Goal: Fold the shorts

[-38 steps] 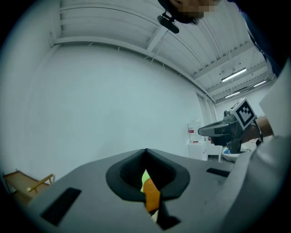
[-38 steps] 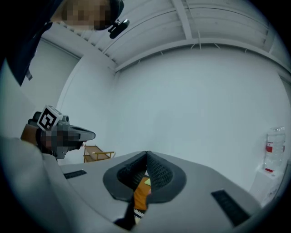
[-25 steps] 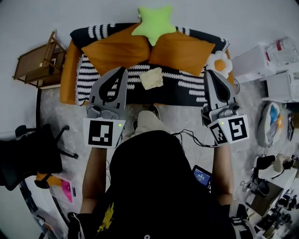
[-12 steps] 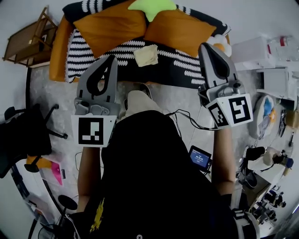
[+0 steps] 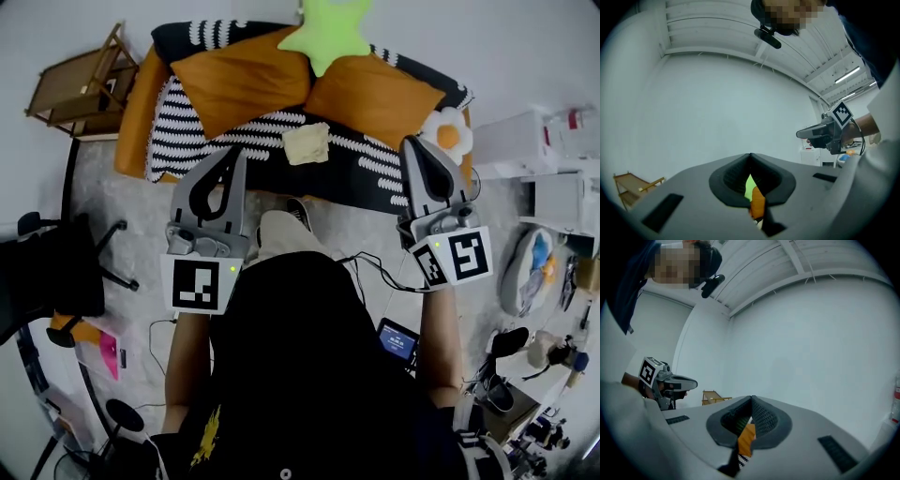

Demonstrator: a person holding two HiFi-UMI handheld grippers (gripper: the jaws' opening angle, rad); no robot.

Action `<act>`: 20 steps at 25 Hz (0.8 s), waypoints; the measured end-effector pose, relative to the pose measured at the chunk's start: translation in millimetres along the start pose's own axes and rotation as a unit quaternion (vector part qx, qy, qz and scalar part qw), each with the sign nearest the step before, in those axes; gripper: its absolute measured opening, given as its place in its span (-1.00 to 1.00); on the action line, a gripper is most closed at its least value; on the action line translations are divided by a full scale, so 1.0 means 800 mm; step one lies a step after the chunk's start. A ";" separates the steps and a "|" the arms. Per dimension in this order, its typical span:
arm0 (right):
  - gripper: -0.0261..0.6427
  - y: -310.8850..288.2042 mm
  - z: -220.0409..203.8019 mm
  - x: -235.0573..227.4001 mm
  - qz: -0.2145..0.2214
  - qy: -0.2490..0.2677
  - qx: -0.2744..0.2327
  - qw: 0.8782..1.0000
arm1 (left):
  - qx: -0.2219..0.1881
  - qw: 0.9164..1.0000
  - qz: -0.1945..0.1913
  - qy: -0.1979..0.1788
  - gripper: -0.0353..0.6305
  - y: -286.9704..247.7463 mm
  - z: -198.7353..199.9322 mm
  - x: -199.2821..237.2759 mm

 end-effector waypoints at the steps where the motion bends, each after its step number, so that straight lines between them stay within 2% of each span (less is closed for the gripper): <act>1: -0.88 -0.001 0.000 -0.002 0.002 -0.001 0.001 1.000 | 0.002 1.000 -0.001 -0.001 -0.87 -0.001 -0.001 -0.001; 14: -0.88 -0.033 -0.019 -0.022 -0.003 0.037 0.046 0.998 | 0.024 1.000 0.000 0.014 -0.86 -0.031 -0.023 0.015; 17: -0.88 -0.044 -0.021 -0.027 -0.004 0.063 0.070 0.996 | 0.028 0.999 0.000 0.016 -0.86 -0.037 -0.025 0.015; 20: -0.88 -0.057 -0.030 -0.026 0.013 0.085 0.078 0.993 | 0.036 0.999 0.005 0.021 -0.86 -0.040 -0.033 0.024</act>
Point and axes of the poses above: the fingertips, and each gripper's own axes: y backward along the fingers, x to its left, z out of its top, the point moved 6 cm from there along y, backward along the fingers, and after that the axes turned 2 degrees about z, right-handed, at the moved point
